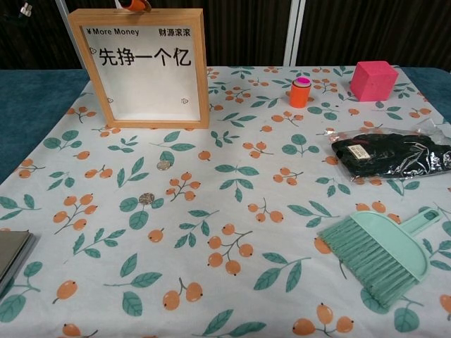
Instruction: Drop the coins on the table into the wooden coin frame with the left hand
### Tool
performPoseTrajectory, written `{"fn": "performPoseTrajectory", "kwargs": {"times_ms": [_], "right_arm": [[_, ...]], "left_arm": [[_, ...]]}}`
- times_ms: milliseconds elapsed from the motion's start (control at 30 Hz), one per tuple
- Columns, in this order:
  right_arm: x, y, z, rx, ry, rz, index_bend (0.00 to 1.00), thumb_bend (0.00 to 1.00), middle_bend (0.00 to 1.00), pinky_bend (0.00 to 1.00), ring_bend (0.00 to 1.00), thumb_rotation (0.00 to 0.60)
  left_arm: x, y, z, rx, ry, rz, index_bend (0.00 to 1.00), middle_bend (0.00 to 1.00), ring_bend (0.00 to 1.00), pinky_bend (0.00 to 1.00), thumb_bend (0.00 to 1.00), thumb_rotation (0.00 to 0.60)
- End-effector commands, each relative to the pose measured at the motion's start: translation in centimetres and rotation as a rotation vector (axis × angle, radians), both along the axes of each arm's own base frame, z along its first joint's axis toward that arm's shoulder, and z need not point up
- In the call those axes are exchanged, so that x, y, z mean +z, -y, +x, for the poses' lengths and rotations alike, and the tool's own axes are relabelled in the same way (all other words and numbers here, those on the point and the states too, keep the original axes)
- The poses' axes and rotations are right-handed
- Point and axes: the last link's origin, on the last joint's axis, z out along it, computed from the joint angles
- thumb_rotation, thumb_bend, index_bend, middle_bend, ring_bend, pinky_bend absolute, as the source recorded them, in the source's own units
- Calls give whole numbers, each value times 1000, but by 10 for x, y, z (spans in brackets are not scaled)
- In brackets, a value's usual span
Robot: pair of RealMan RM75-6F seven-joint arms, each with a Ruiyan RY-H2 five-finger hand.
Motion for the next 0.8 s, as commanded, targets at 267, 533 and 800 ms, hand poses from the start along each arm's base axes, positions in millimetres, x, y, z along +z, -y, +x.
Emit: {"fn": "performPoseTrajectory", "kwargs": {"times_ms": [267, 533, 800], "right_arm": [[0, 0, 0, 0, 0, 3, 169, 394, 72, 0, 28, 600], [1, 0, 0, -3, -2, -1, 169, 393, 72, 0, 27, 600], [2, 1, -2, -9, -1, -9, 169, 394, 72, 0, 27, 600]], "left_arm": [[0, -1, -2, 13, 0, -6, 558, 8, 0, 0, 329, 600], [18, 12, 14, -59, 57, 27, 530, 8, 0, 0, 329, 600], [66, 87, -26, -229, 253, 173, 526, 5, 0, 0, 329, 600]]}}
